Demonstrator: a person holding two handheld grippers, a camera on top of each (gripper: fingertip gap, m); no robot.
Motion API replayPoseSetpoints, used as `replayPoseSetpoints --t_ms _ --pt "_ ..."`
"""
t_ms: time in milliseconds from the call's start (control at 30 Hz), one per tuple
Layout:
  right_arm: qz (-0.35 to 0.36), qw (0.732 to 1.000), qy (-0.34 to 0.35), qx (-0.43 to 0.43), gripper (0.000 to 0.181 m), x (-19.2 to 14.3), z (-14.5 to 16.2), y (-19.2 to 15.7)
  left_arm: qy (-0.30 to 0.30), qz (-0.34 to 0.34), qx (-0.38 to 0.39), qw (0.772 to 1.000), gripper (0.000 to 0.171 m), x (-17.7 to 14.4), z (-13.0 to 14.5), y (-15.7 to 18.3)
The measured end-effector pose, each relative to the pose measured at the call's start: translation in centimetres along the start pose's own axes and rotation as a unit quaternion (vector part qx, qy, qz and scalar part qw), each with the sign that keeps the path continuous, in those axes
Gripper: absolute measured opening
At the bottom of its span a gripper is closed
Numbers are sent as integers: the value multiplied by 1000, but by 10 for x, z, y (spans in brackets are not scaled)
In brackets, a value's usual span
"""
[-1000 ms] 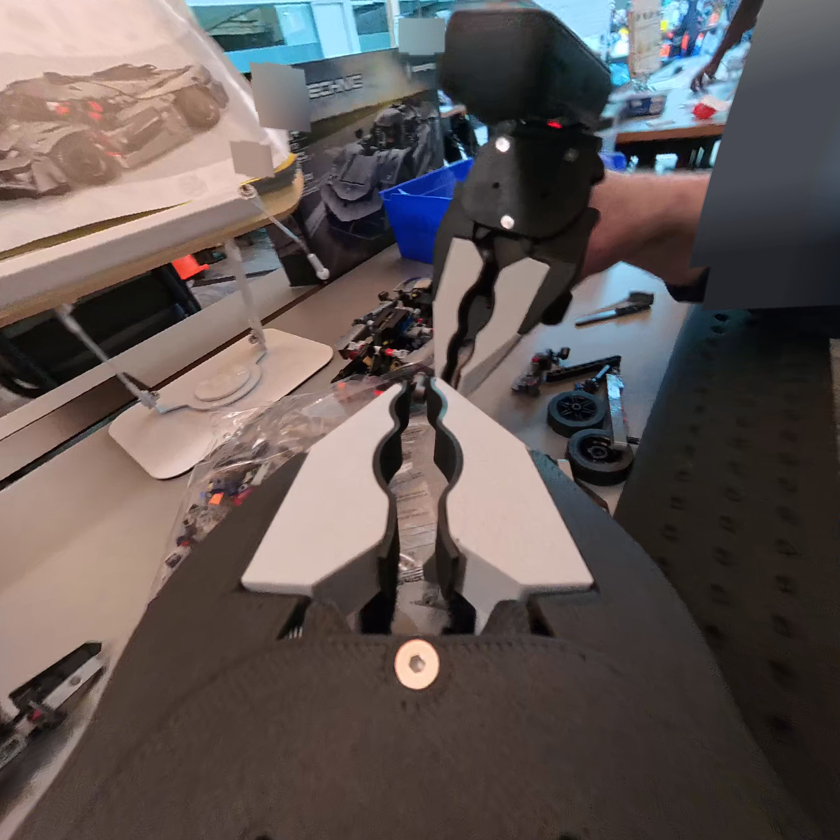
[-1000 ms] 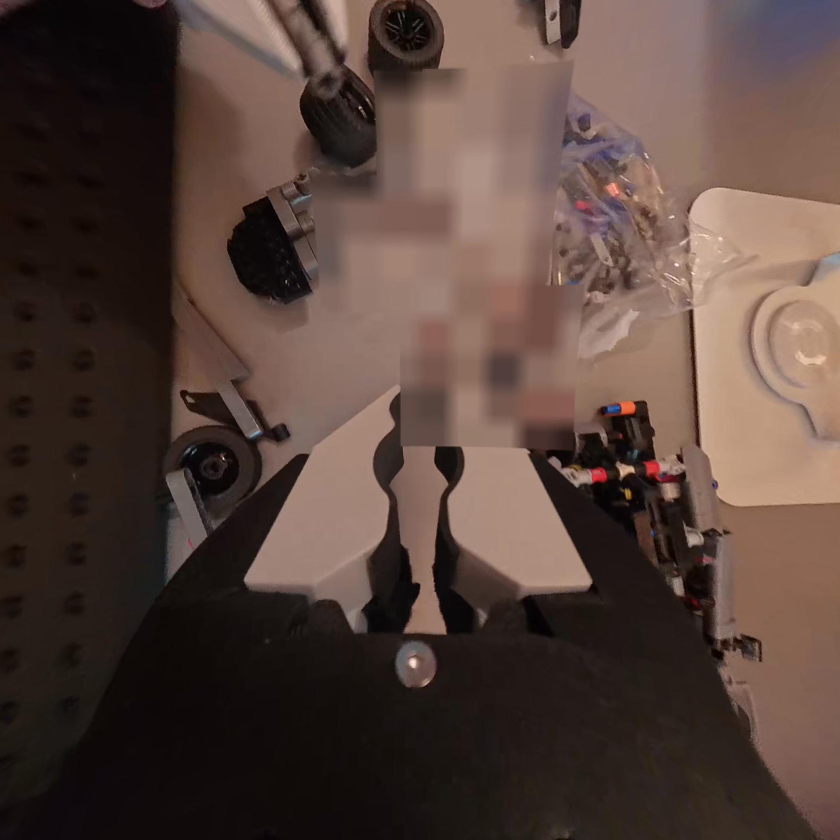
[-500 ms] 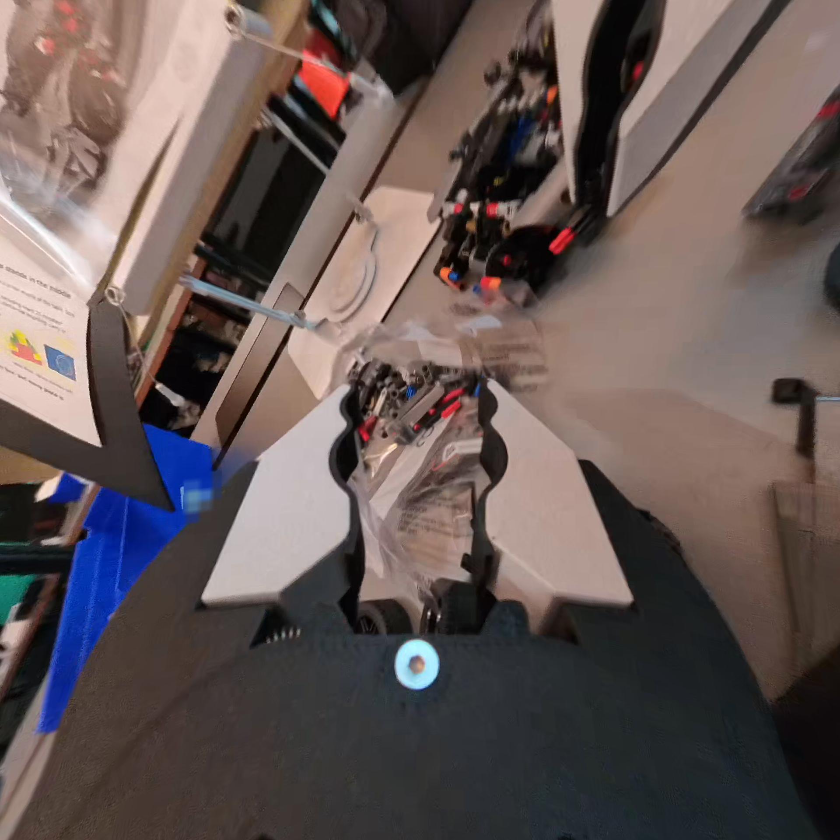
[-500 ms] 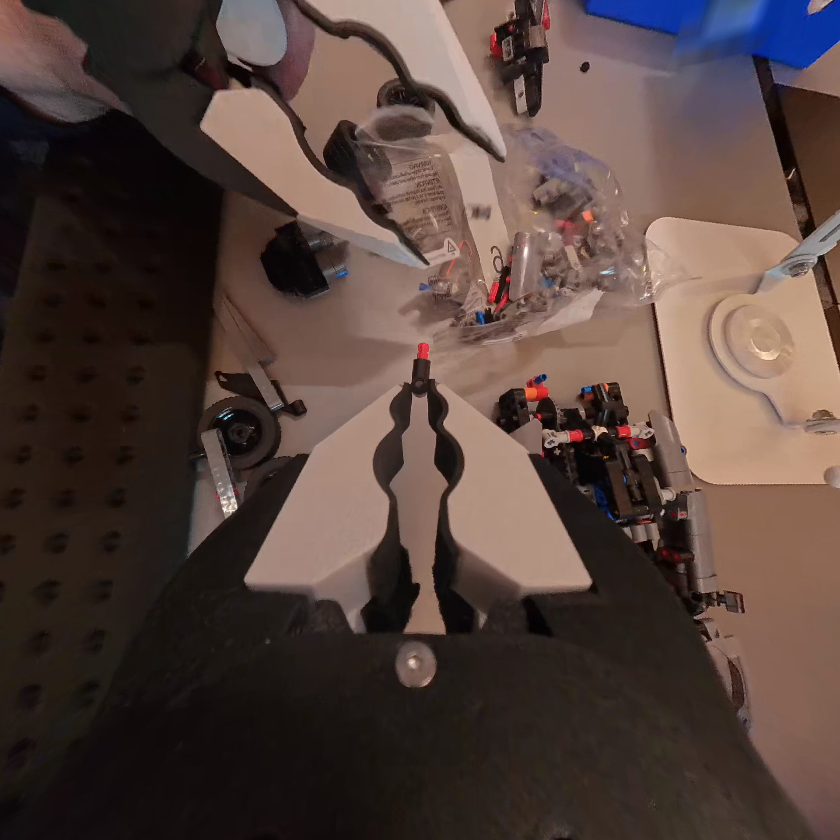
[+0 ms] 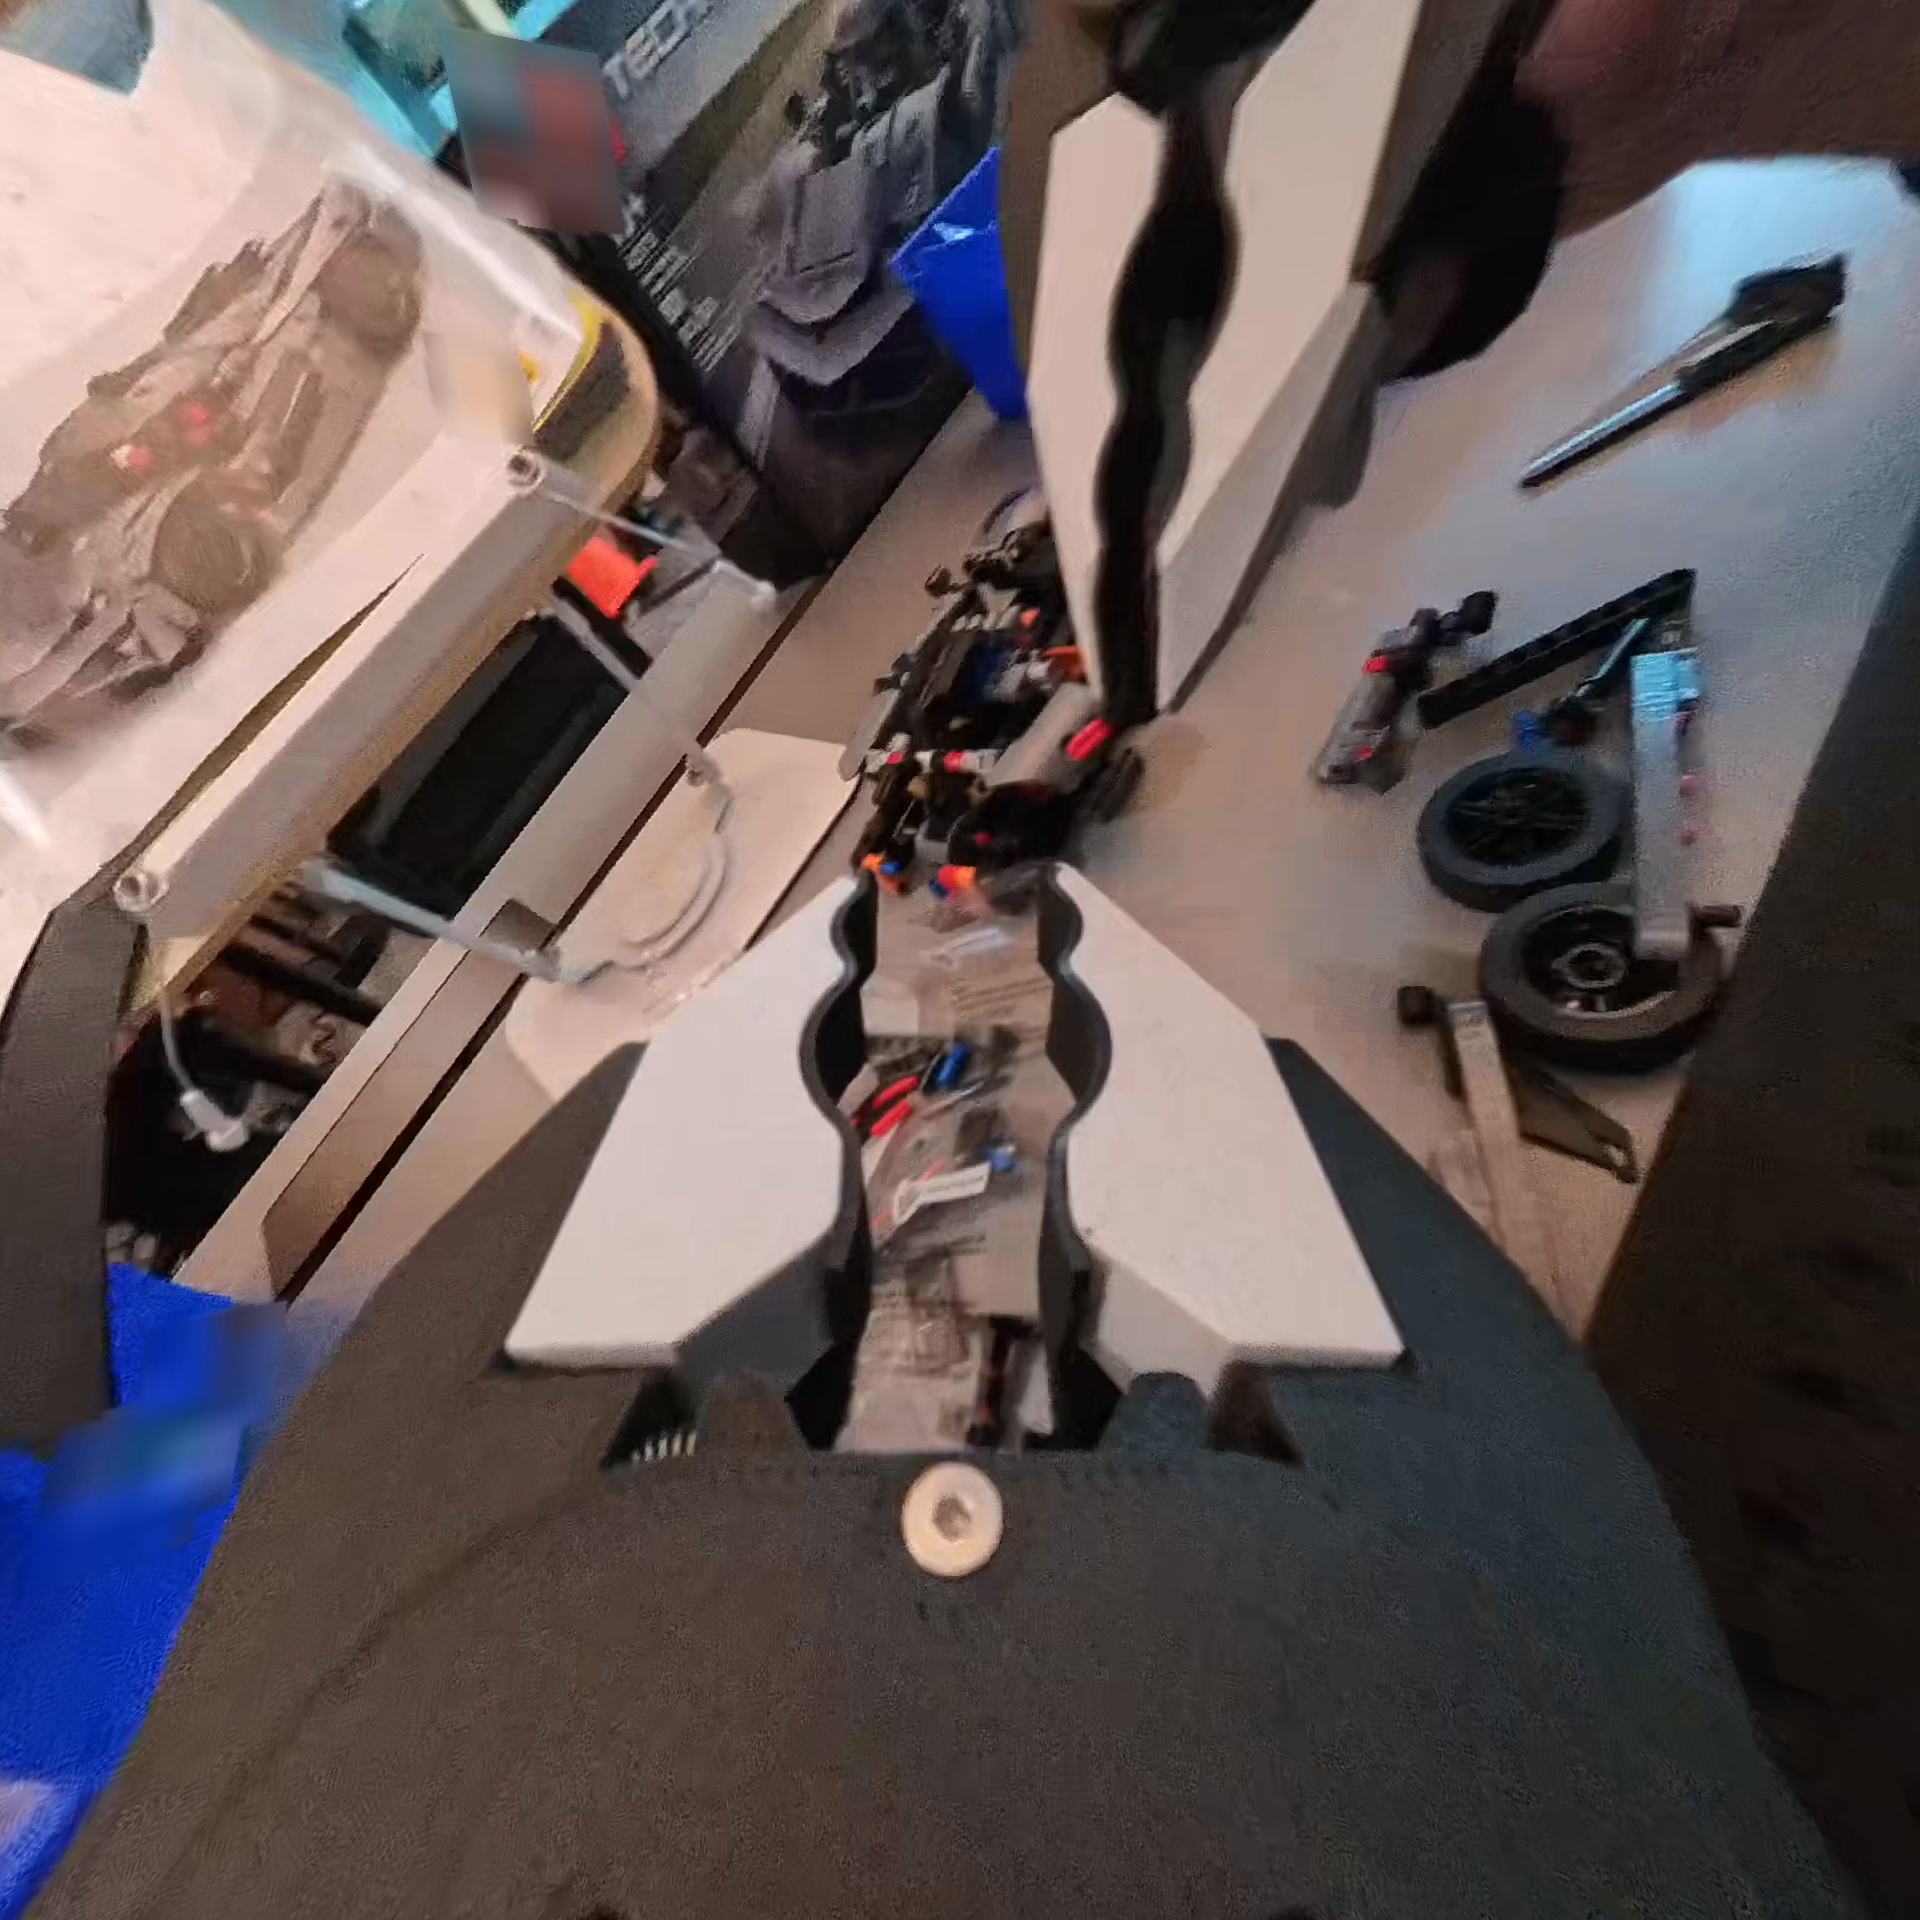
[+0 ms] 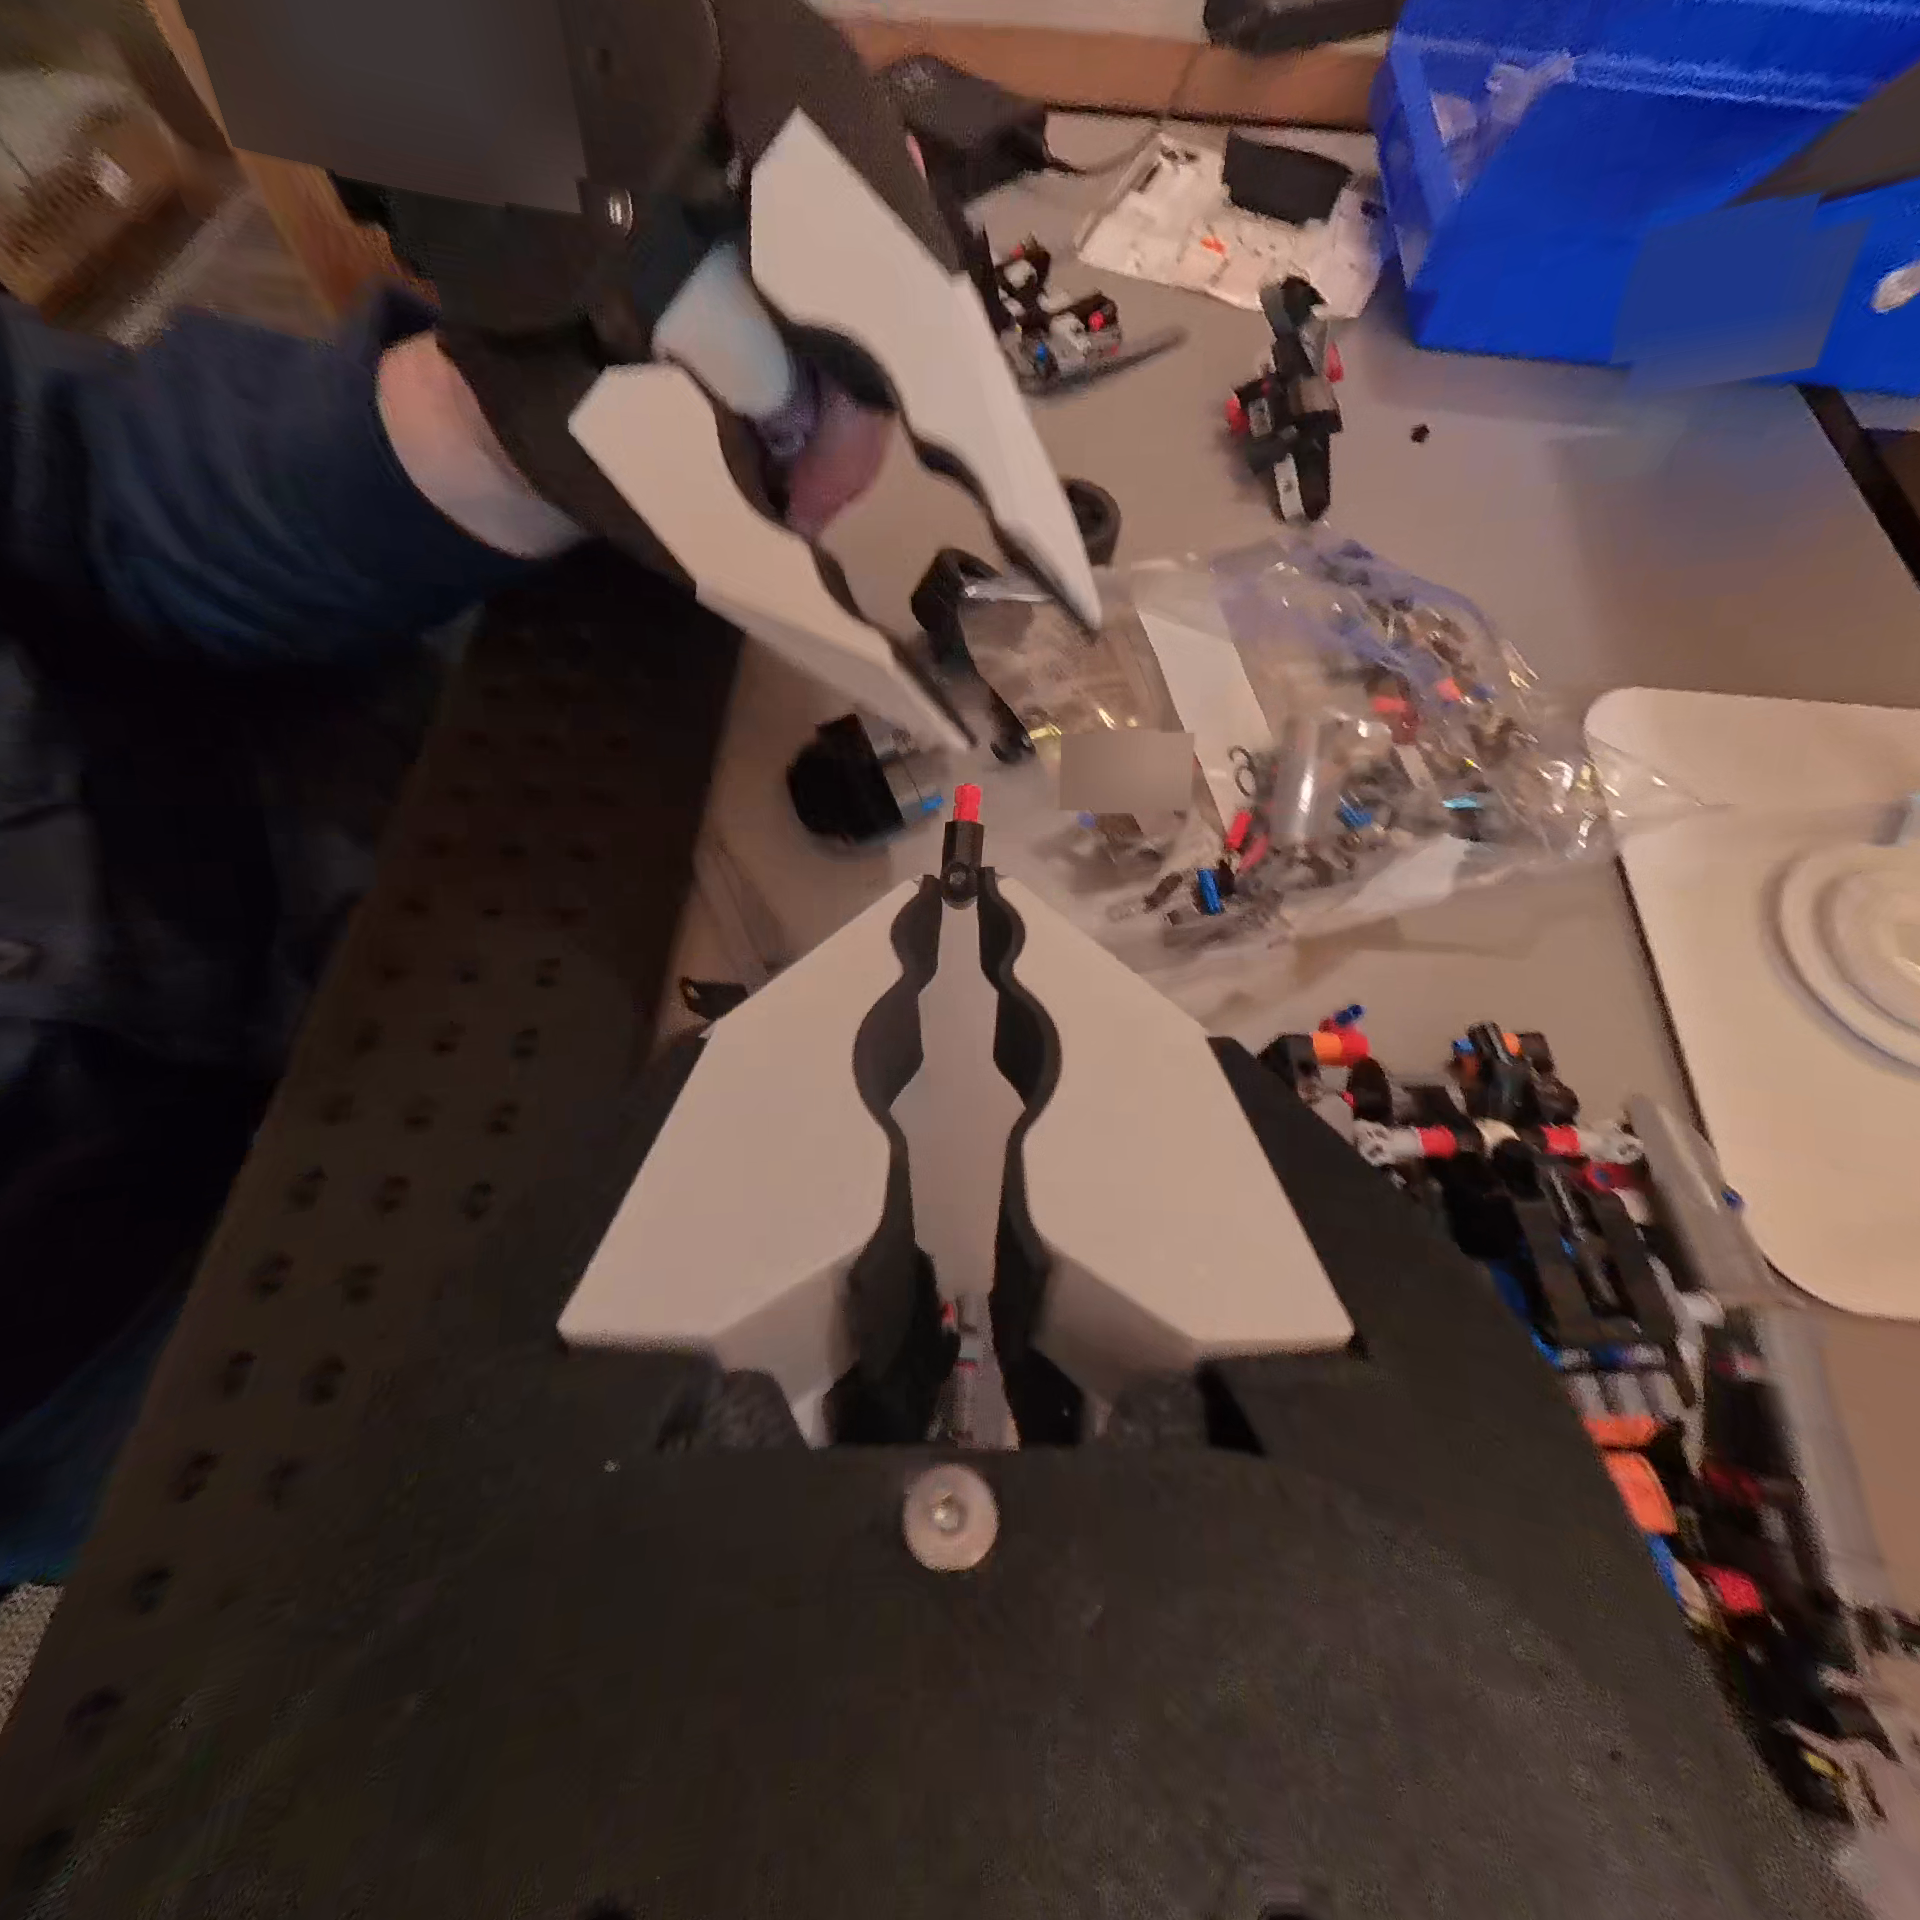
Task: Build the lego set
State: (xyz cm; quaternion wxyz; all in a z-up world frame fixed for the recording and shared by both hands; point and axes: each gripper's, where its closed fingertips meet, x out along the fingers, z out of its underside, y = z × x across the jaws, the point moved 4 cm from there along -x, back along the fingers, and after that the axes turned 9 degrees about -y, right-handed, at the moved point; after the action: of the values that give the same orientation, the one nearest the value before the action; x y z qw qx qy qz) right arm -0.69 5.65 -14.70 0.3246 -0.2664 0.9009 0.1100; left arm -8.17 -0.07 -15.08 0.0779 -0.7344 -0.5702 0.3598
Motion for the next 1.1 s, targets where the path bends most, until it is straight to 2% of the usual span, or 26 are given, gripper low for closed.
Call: replayPoseSetpoints --t_ms 67,167,400,800,1100 --pt "-3 1000 7 -8 5 1 -1 -2 7 36 -12 999 26 5 -7 10" --pt "-8 1000 16 -22 5 0 -3 -5 55 124 -56 989 22 4 -18 23" --pt "-26 998 28 -41 5 3 -8 -14 98 199 -118 968 6 -2 -19 24" --pt "-25 998 41 -51 5 -3 -9 -15 128 221 -150 955 4 -11 -18 19" --pt "-24 997 38 -55 5 -1 -10 -18 124 218 -134 959 2 -11 -19 22"
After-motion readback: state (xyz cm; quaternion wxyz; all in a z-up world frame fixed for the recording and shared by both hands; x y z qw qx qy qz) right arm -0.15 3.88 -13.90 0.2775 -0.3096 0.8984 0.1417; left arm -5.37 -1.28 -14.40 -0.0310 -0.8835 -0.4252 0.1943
